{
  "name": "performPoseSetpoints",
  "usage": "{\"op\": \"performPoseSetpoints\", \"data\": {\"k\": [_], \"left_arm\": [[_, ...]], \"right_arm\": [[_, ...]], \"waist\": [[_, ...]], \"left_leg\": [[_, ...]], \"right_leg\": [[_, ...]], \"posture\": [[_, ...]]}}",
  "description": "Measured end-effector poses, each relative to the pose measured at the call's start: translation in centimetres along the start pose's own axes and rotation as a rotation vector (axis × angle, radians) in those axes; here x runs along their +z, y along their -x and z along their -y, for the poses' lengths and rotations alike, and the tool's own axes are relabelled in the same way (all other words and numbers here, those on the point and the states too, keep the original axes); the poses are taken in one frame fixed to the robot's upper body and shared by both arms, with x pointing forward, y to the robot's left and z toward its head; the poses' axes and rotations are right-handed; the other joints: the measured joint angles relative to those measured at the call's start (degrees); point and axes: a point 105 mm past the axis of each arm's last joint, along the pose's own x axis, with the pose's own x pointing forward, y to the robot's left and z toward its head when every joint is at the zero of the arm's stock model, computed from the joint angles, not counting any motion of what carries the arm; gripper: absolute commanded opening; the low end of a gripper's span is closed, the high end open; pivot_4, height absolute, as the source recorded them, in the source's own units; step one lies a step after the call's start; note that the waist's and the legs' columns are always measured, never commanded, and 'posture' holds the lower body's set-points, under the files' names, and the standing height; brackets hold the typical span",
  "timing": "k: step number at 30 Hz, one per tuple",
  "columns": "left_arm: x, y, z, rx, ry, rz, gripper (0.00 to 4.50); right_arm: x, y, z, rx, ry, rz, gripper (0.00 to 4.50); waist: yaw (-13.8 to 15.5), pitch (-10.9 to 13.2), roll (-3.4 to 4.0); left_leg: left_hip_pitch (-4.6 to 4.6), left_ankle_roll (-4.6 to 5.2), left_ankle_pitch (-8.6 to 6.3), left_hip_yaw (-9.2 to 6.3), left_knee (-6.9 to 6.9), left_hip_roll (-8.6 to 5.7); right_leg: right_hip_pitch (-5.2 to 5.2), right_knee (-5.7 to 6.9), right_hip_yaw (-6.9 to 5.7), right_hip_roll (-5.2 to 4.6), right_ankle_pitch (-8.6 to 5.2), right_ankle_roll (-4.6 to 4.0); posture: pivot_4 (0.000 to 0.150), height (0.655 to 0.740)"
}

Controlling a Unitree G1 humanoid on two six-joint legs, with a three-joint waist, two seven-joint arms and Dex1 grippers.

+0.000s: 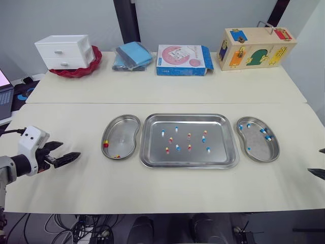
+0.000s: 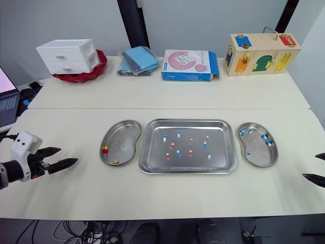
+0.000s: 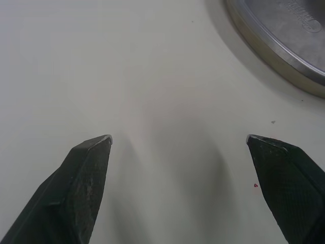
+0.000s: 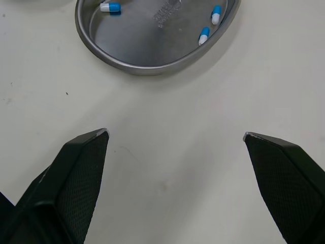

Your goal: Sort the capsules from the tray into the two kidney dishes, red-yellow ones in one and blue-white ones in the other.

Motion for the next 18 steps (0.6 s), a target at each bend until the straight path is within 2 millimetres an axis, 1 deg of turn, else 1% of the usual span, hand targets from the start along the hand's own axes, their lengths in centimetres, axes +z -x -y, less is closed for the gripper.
{"op": "performPoseSetpoints", "data": {"k": [5,11,18], "left_arm": [[-0.42,0.36,0.00,-0.002,0.027,0.014,4.37],[-0.09,0.82,-0.25,0.004,0.029,0.041,4.37],[-0.91,1.05,0.11,-0.012,0.052,0.025,4.37]], "right_arm": [[-0.03,-0.12,0.01,-0.012,-0.027,0.023,4.50],[0.24,0.00,0.09,-0.020,-0.033,0.038,4.50],[0.26,-0.01,0.13,-0.025,-0.029,0.039,4.50]], "waist": [[-0.01,0.00,0.00],[-0.01,0.00,0.00],[-0.01,0.00,0.00]], "left_leg": [[0.00,0.00,0.00,-0.06,0.02,0.00],[0.01,0.00,0.00,-0.14,0.10,-0.02],[0.00,0.00,0.00,-0.17,0.13,-0.01]], "right_leg": [[0.04,0.00,-0.07,0.00,0.00,0.00],[0.13,0.00,-0.15,0.00,0.00,0.00],[0.15,0.00,-0.17,0.00,0.00,0.00]], "posture": [[0.150,0.7302],[0.150,0.7302],[0.150,0.7302]]}}
